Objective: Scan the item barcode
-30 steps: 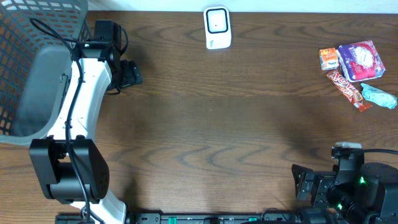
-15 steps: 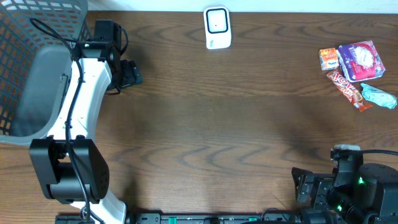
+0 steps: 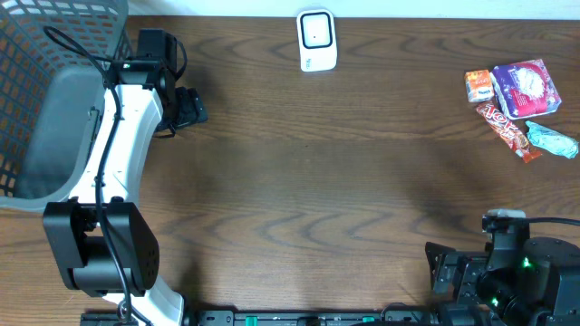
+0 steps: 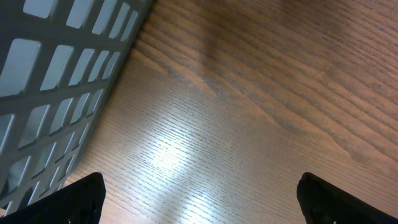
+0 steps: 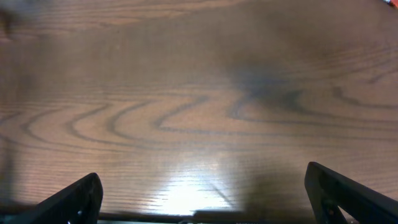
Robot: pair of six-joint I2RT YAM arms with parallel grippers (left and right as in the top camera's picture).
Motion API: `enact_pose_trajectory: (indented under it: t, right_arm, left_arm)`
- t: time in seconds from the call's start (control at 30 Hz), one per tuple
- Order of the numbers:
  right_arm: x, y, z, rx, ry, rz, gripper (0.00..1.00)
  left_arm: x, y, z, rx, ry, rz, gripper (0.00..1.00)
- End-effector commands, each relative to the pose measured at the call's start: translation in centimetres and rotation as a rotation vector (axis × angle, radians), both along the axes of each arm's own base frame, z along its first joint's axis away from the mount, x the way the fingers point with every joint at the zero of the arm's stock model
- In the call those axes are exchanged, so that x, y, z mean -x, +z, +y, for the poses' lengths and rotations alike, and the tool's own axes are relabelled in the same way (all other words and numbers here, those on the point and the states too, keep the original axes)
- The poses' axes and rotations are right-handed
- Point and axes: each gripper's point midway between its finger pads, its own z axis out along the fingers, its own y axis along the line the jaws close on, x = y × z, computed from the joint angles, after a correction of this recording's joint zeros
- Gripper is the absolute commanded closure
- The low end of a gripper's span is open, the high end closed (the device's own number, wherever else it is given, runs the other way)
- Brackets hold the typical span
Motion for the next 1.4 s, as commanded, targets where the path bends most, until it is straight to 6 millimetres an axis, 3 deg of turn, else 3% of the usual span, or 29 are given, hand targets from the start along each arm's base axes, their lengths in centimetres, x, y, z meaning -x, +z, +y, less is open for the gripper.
enact_pose_trajectory:
  t: [0.0,0.2,0.37,0.5,1.07,1.37]
  right_arm:
    - [-0.4,0.5,0.1,0.035,0.051,-0.048,0.01]
    - [-0.7,2.7,1.9,0.104,0.278,-0.225,0.01]
    - [-0.6,3.4,2.0,0.124,0.298,-0.309,0.01]
    - [-0.9,2.7,2.1,0.141,0.312,-0.365,0.01]
    - [-6.3,-0.9,2.9,0.157,0.305,-0.686,0.01]
    - [-8.1,-2.3,3.1,0.166,0.296,-0.778,0.01]
  left_arm:
    - [0.1,-0.3,0.3,-0.003,0.017,0.011,0.02]
    - [0.1,-0.3,0.3,-0.003,0.017,0.011,0.02]
    - [0.1,-0.3,0.3,-0.003,0.017,0.010,0.02]
    - [0.1,-0.3,0.3,-0.003,0.017,0.010,0.02]
    - [0.1,-0.3,0.3,-0.003,0.017,0.010,0.02]
    - [0.1,-0.3,0.3,-0.003,0.017,0.010,0.02]
